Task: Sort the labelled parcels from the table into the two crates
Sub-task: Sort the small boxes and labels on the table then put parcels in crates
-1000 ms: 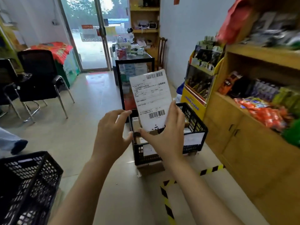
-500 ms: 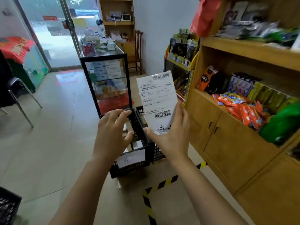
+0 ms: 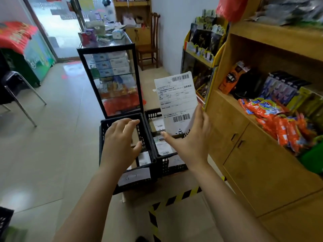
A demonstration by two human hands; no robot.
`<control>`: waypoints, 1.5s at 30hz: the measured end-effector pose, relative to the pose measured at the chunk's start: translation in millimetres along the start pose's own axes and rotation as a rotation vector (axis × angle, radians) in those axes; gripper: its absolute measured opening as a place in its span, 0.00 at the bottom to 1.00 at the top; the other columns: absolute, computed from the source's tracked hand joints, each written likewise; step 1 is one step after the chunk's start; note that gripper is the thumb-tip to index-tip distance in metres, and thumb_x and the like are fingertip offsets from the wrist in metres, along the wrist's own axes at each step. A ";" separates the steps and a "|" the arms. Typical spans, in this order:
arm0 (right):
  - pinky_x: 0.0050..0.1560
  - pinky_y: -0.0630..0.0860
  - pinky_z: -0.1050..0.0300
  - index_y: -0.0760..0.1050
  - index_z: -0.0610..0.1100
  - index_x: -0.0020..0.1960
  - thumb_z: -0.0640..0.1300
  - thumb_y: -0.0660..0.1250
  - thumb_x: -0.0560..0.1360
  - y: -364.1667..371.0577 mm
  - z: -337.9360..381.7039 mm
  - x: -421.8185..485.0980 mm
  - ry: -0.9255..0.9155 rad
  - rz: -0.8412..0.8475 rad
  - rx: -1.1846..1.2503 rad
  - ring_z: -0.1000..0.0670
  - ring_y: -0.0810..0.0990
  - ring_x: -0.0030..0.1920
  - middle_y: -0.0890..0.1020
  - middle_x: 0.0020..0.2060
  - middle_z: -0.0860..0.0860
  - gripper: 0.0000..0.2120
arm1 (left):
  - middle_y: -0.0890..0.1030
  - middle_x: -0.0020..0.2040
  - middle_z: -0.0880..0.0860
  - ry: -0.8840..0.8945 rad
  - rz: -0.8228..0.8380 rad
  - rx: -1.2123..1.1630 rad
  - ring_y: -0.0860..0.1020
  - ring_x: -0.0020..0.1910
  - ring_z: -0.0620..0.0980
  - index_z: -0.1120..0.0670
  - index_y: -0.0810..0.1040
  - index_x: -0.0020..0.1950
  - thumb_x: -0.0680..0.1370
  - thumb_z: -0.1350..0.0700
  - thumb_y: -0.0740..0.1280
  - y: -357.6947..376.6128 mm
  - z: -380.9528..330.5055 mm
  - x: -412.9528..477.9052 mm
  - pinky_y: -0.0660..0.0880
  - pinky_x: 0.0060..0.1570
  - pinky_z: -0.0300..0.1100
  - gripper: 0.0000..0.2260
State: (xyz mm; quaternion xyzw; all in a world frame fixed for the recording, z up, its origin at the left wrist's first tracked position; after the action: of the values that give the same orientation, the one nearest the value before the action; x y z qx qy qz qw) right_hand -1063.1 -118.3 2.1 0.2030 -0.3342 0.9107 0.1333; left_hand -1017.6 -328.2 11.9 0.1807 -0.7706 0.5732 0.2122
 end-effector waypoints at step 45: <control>0.68 0.67 0.52 0.48 0.44 0.80 0.62 0.79 0.60 289.9 -322.2 343.9 0.251 0.354 -0.066 0.46 0.60 0.73 0.60 0.74 0.48 0.60 | 0.78 0.59 0.54 -0.210 0.389 -0.006 0.74 0.60 0.56 0.55 0.76 0.64 0.64 0.57 0.78 452.6 61.2 315.9 0.70 0.61 0.51 0.29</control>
State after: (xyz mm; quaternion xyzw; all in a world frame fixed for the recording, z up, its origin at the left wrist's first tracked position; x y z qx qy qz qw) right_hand -1566.6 -82.8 -224.6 0.0217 -0.3750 0.9266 0.0186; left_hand -1527.9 -272.4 -199.9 0.0867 -0.8104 0.5791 0.0170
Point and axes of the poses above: each hand's wrist, its own x-axis towards the middle knuckle, its own y-axis out of the palm, z = x × y, the point moved 8 cm from there along x, towards the middle knuckle
